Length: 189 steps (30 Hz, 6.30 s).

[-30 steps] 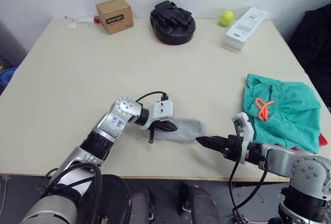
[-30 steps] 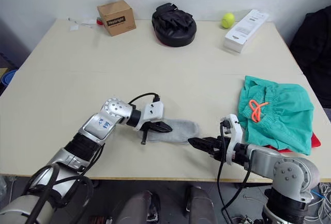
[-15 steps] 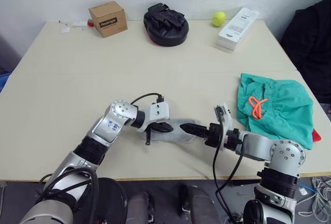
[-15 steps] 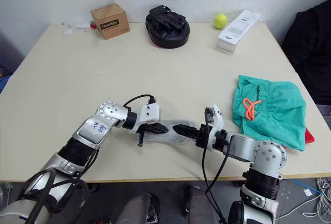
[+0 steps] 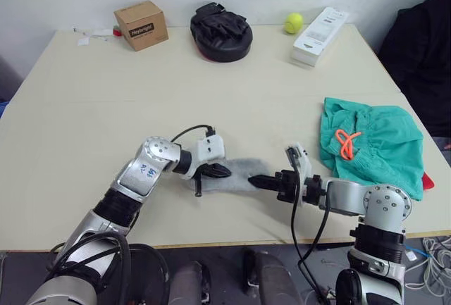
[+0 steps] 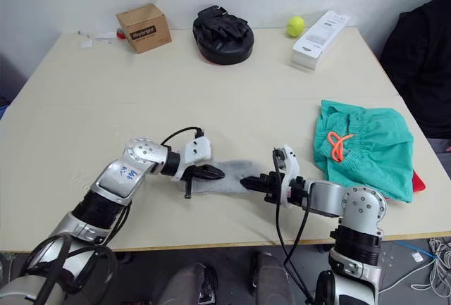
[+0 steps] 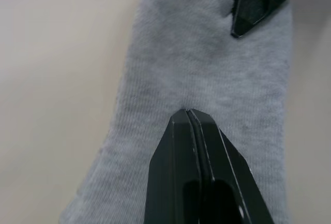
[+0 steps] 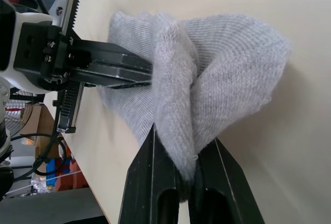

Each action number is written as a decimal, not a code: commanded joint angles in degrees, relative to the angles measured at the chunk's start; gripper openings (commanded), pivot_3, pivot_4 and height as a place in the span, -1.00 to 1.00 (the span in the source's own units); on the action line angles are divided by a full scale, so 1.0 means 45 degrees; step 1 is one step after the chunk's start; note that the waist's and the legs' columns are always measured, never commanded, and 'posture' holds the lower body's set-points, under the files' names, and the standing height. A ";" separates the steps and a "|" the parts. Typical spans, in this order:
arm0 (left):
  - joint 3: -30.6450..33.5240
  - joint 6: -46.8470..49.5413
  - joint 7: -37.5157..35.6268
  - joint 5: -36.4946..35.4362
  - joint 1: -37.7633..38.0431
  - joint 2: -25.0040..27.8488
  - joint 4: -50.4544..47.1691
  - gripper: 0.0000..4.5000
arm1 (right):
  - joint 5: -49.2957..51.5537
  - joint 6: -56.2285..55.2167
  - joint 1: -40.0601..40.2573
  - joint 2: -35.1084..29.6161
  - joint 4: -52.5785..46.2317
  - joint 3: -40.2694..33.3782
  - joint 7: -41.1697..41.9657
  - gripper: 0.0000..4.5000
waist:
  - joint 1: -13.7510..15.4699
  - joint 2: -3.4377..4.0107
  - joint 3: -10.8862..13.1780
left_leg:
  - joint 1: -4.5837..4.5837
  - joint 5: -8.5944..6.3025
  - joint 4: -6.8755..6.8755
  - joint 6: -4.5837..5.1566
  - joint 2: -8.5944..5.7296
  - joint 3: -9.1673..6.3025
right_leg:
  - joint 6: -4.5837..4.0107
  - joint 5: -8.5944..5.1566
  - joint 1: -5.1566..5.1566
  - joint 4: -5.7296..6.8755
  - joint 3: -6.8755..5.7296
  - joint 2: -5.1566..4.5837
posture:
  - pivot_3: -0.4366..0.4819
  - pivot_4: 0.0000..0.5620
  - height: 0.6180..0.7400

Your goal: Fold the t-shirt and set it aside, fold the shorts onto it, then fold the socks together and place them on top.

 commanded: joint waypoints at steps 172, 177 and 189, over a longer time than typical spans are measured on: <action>0.6732 0.3103 0.2221 -0.6921 0.3728 0.2701 -0.6576 0.97 | -0.6115 -0.2722 -0.4644 -0.4076 0.3429 0.3536 1.1533 -1.00 | 0.0061 -0.0007 0.0010 | -0.0071 0.0049 -0.0113 -0.0130 -0.0018 0.0091 | -0.0013 -0.0004 -0.0167 -0.0031 0.0091 -0.0009 | -0.05 -0.47 1.00; 0.5609 0.2686 0.2090 -0.6710 0.3042 0.2403 -0.6330 0.97 | -0.5544 -0.2900 -0.3898 -0.8190 0.3370 0.2642 1.3156 -1.00 | 0.0175 -0.0007 0.0018 | -0.0085 0.0034 -0.0123 -0.0111 -0.0017 0.0098 | -0.0009 -0.0003 -0.0165 -0.0074 0.0064 0.0012 | -0.05 -0.47 1.00; 0.4520 0.1428 0.2017 -0.6020 0.2789 0.1953 -0.5387 0.97 | -0.7616 -0.7139 -0.3226 -1.2238 0.9954 0.2574 1.4706 -1.00 | 0.0342 -0.0045 0.0061 | -0.0061 0.0054 -0.0097 -0.0106 0.0009 0.0151 | -0.0005 0.0017 -0.0153 -0.0075 0.0111 0.0062 | -0.05 -0.47 1.00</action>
